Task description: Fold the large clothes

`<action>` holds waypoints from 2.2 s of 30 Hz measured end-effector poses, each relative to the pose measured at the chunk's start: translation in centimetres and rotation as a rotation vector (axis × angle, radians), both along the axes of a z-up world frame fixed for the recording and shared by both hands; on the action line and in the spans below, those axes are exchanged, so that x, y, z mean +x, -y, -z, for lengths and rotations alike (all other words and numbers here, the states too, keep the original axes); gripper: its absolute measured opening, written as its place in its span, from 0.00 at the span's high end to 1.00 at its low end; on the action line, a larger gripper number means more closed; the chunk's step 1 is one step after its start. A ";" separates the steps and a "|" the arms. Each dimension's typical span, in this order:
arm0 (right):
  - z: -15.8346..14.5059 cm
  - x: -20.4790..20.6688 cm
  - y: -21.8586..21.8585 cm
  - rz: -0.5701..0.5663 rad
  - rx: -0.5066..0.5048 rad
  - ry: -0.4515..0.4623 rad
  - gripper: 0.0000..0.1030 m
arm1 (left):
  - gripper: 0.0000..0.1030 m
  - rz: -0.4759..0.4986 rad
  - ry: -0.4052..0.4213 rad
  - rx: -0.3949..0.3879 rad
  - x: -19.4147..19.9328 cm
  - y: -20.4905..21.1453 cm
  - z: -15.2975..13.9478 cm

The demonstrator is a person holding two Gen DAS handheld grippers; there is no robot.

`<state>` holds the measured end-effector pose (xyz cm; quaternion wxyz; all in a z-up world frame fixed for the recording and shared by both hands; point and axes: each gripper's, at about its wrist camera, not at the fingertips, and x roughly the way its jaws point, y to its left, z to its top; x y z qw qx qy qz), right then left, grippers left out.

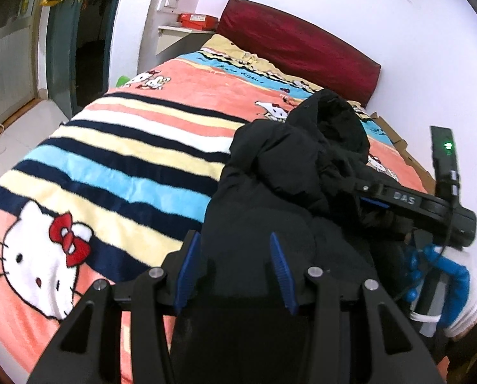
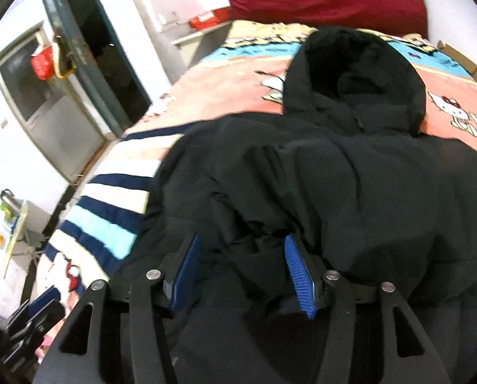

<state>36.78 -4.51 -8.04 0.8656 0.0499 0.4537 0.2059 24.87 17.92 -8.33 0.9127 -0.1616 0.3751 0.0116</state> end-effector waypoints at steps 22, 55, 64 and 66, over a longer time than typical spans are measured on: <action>-5.6 2.1 20.5 0.177 -0.107 0.124 0.28 | 0.57 0.259 -0.018 0.176 15.4 12.9 -4.5; 5.3 39.1 18.6 0.109 -0.042 0.120 0.88 | 0.88 0.340 -0.052 0.220 51.9 15.2 3.9; -3.9 26.7 17.6 -0.036 0.087 0.208 0.91 | 0.91 0.357 0.055 0.192 38.2 12.2 -3.3; -6.0 21.9 17.5 -0.083 0.103 0.249 0.91 | 0.91 0.354 0.091 0.158 34.0 11.1 -4.5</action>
